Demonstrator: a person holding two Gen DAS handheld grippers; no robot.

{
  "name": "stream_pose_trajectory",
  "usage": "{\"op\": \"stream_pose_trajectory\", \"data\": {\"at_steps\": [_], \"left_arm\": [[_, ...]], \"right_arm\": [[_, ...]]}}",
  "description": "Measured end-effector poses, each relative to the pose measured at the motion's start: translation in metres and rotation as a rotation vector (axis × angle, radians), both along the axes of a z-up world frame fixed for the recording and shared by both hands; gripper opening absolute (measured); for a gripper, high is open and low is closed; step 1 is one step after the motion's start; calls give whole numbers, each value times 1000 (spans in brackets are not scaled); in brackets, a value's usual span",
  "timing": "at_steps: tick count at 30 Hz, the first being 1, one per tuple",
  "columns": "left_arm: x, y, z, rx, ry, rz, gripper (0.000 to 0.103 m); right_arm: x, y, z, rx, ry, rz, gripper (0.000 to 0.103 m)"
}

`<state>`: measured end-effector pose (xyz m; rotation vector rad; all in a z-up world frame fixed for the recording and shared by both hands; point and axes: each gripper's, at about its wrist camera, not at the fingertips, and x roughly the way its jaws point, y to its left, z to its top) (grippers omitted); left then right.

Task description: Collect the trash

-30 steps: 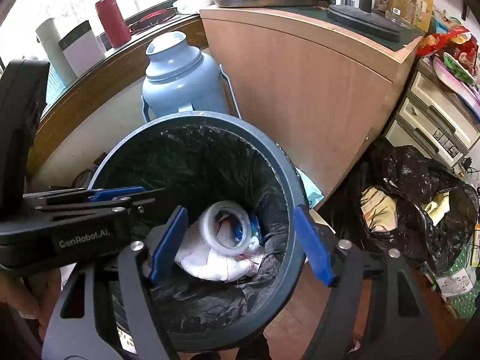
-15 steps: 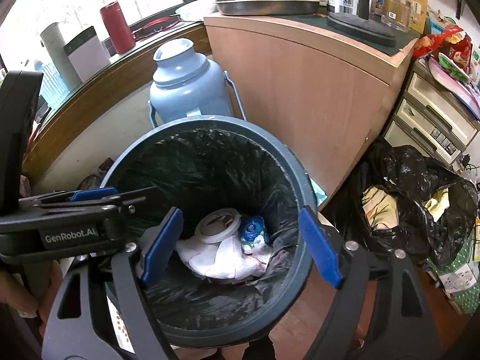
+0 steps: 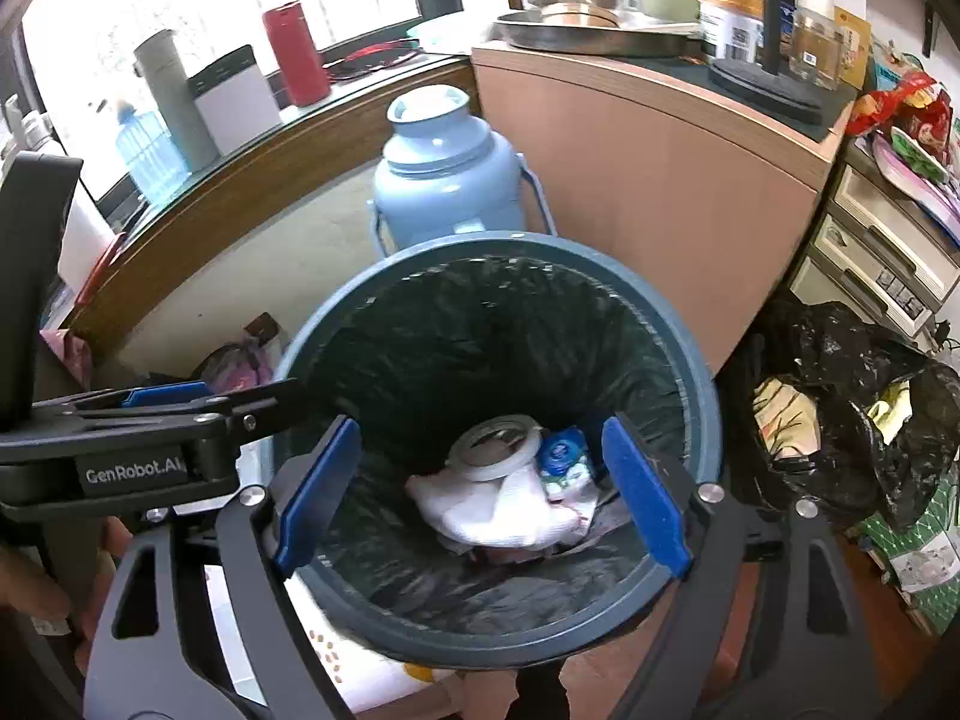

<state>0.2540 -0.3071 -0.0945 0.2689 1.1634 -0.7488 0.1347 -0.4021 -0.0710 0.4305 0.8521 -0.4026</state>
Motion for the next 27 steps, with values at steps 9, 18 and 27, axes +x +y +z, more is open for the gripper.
{"op": "stream_pose_trajectory", "data": {"at_steps": [9,18,27], "left_arm": [[4,62,10,17,-38,56,88],[8,122,22,37,-142,117,88],[9,172,18,45,-133,128,89]], "right_arm": [[12,58,1,5,-1,66,84],[19,114,3,-5,-5,118,86],[23,164,0,-6,-3,149,86]]}}
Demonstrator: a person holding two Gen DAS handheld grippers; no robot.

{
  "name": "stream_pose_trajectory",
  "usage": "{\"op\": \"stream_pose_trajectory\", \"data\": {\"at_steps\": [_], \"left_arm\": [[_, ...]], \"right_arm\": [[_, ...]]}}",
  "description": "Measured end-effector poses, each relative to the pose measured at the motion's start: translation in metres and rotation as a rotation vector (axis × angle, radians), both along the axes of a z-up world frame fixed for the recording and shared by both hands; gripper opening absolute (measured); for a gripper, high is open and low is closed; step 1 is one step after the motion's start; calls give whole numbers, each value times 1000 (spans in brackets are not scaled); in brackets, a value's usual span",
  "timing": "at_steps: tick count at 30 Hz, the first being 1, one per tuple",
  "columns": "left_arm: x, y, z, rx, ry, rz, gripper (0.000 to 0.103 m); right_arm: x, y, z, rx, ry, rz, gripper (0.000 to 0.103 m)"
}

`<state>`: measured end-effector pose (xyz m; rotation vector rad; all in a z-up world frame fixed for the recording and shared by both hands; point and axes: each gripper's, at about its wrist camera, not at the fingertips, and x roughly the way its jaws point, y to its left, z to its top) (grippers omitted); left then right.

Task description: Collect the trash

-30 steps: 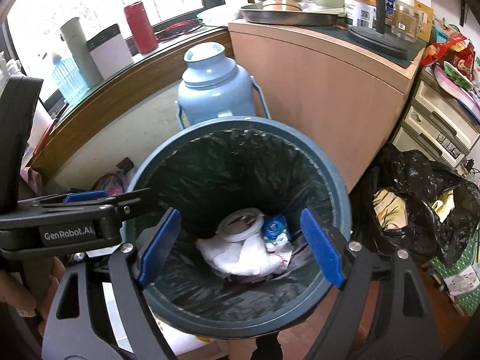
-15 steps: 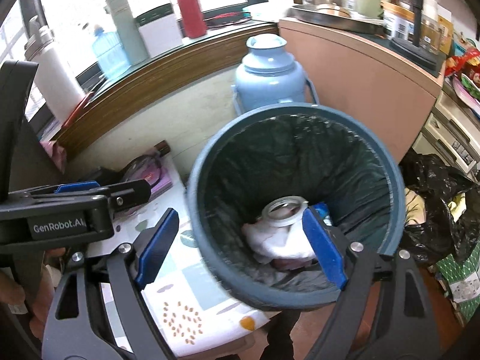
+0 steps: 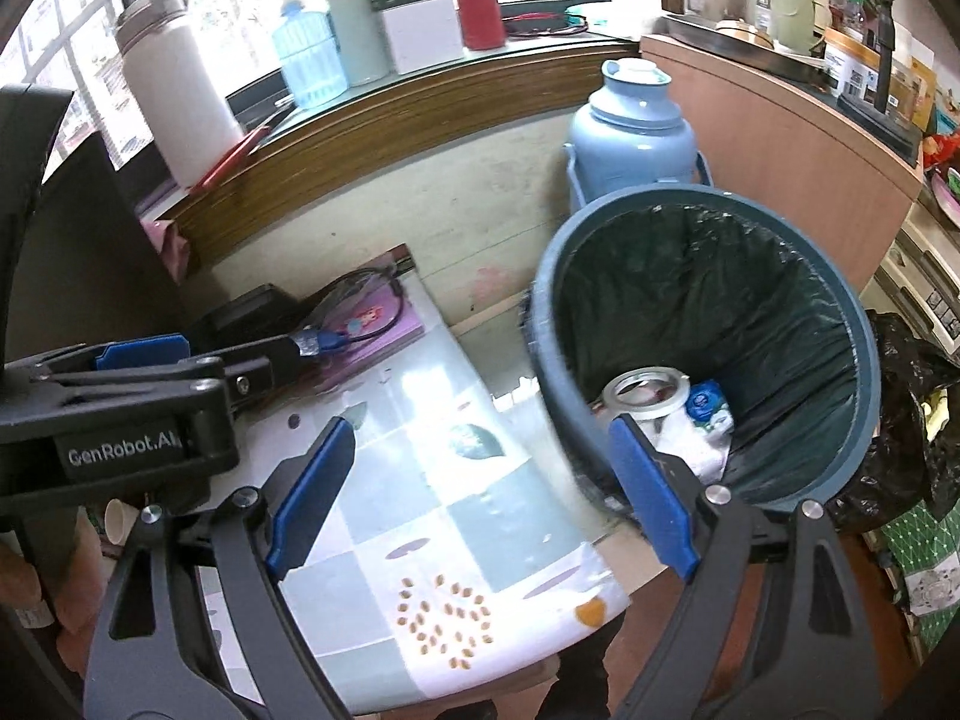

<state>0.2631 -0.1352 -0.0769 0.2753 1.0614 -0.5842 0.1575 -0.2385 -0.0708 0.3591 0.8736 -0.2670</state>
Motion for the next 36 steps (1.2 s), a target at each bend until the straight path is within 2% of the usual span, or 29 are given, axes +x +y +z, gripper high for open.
{"op": "stream_pose_trajectory", "data": {"at_steps": [13,16,22,26,36], "left_arm": [[1,53,-15,11,32,29,89],[-2,63,-17,32,9,30,93],[1,78,-21,11,26,46,96],[-3,81,-18,4,-14,39,98],[0,77,-21,14,16,42,98]], "right_arm": [[2,49,-7,5,11,22,86],[4,59,-9,6,15,32,86],[5,70,-8,-2,12,43,86],[5,72,-7,-11,12,46,86],[4,72,-7,-16,13,49,86]]}}
